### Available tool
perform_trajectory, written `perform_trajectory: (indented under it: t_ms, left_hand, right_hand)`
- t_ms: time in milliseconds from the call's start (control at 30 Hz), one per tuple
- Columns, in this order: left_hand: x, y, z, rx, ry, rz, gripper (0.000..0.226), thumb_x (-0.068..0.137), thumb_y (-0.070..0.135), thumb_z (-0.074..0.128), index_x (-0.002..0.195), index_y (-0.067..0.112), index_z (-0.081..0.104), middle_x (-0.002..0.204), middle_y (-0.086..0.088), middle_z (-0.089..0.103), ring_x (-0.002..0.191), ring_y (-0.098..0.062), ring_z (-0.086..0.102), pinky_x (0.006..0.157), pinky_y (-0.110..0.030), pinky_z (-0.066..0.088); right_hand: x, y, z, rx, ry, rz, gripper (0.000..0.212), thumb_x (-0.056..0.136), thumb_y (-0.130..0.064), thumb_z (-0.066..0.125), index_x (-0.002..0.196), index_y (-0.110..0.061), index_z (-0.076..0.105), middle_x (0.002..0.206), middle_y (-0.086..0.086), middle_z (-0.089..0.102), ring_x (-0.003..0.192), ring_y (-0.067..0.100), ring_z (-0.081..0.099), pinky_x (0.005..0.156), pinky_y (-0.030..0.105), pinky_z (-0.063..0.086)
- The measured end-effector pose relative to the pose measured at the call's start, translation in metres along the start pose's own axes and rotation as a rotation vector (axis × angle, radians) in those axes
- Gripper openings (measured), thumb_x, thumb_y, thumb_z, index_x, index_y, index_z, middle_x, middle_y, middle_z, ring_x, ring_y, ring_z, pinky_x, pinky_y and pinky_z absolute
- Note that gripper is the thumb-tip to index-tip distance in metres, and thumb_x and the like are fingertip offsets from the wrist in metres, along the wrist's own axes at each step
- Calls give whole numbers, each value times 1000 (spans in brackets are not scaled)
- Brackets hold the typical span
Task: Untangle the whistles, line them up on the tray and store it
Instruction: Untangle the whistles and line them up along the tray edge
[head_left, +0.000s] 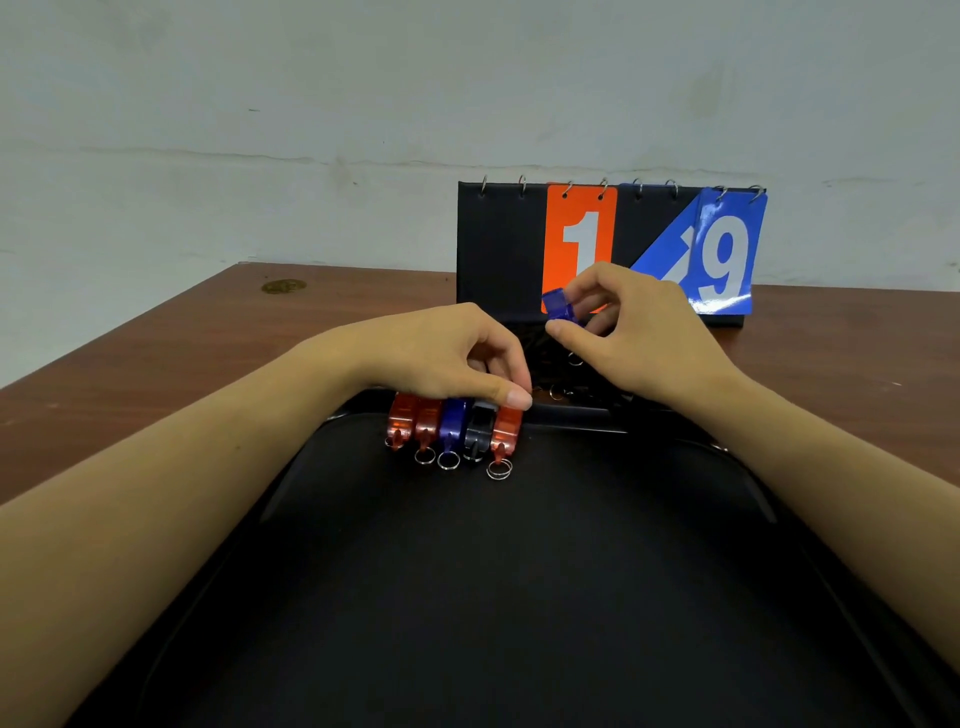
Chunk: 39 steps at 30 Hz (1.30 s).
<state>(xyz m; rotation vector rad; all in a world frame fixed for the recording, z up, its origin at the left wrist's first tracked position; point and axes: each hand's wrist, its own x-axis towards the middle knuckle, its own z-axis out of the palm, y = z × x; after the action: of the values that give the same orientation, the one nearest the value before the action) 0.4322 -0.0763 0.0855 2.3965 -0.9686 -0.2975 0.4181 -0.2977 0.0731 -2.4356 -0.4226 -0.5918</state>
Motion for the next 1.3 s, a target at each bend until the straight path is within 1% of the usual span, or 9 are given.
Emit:
perform_trajectory:
  t_ms: [167,267,333,533,633,733,900,1000,1300]
  left_hand:
    - [0,-1,0,6,9,11,18,94,32,72,107,20,76,94,8,76,79,6,69,74,-8,48]
    - [1,-3,-1,21,20,18,20,94,34,71,107,20,76,99,4,78,83,2,70,77,-10,50]
    - [1,-5,-2,35,27,10,21,95,36,70,108,21,76,100,5,77,88,-2,71,80,-12,52]
    - [1,-7,-4,105,121,-12,21,100,40,63,102,24,76,86,10,76,77,0,68,71,-11,49]
    - [1,-9,-5,154,149,-33,21,102,39,59,105,26,74,84,12,74,76,6,67,68,-9,46]
    - [2,-10,-6,185,164,-44,19,103,35,59,105,26,75,82,12,73,72,11,63,65,-5,42]
    - [2,-12,-7,195,162,-54,19,102,34,59,104,27,76,91,10,77,82,3,68,76,-15,48]
    - [2,-12,-6,203,159,-55,19,103,34,58,104,27,76,90,11,76,82,7,67,74,-13,44]
    - [1,-16,-7,202,165,-44,19,103,31,58,103,26,76,89,9,77,78,8,67,67,-1,43]
  right_hand:
    - [1,-9,-11,135,12,79,30,88,-43,76,109,-31,58,88,-13,71,72,5,70,72,19,55]
    - [1,-19,-24,524,-193,187,33,91,-29,75,120,-25,60,89,3,77,78,16,75,74,27,62]
    - [1,-24,-30,623,-305,205,31,90,-25,75,119,-22,63,88,8,77,79,18,75,75,28,61]
    - [-8,-30,-39,457,-570,158,26,88,-23,75,103,-6,64,91,9,78,82,22,78,73,27,63]
    - [-10,-35,-41,199,-622,-17,24,82,-45,75,92,-23,71,76,-8,69,64,4,63,64,21,50]
    - [-10,-39,-40,71,-661,-86,33,72,-64,69,87,-35,72,70,-7,58,60,5,50,63,25,42]
    - [-13,-35,-35,-20,-601,-79,27,79,-60,71,90,-35,73,67,-9,60,57,-1,53,55,15,42]
    - [-14,-31,-31,-61,-553,-86,22,83,-55,72,90,-34,74,66,-8,60,56,-3,53,55,7,41]
    - [-14,-29,-22,-178,-567,-68,24,85,-59,67,91,-37,72,61,-8,58,52,-4,53,50,11,41]
